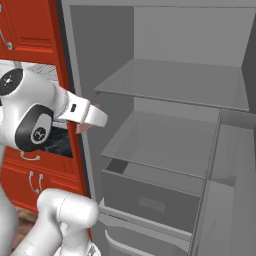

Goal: Take the cheese, steak, and squash from the fridge and place them on the plate on the dining counter to create an appetizer plate.

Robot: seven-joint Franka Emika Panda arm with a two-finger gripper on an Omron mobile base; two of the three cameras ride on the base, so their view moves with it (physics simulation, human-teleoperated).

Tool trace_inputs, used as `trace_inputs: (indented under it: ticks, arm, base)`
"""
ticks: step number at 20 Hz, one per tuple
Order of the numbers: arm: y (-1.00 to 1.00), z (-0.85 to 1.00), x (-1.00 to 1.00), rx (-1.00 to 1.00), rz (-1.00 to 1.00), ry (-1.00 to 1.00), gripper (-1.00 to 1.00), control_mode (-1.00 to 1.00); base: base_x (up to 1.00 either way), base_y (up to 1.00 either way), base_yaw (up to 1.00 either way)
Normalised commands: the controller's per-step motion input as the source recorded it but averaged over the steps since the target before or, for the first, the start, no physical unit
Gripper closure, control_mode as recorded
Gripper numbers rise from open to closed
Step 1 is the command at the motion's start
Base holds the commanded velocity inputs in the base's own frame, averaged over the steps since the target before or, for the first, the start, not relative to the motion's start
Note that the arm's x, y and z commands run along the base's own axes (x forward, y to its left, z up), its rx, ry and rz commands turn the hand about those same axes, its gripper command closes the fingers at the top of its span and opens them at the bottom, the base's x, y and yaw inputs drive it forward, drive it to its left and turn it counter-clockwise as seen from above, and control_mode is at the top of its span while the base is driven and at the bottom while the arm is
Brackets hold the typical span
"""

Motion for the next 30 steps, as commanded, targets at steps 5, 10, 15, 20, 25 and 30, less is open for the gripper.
trace_inputs:
  ticks: [5,10,15,20,25,30]
  arm:
    - [0.00,-0.08,-0.17,0.00,0.00,0.02,1.00,-1.00]
    - [0.00,0.00,0.00,0.00,0.00,0.00,1.00,1.00]
    - [0.00,0.00,0.00,0.00,0.00,0.00,1.00,1.00]
    - [0.00,0.00,0.00,0.00,0.00,0.00,1.00,1.00]
    - [0.00,0.00,0.00,0.00,0.00,0.00,1.00,1.00]
    - [0.00,0.00,0.00,0.00,0.00,0.00,1.00,1.00]
  base:
    - [0.00,0.00,0.00]
    - [-0.86,0.11,-0.06]
    - [-1.00,0.39,-0.46]
    - [-1.00,0.28,-0.72]
    - [-1.00,0.24,-0.78]
    - [-1.00,0.21,-0.79]
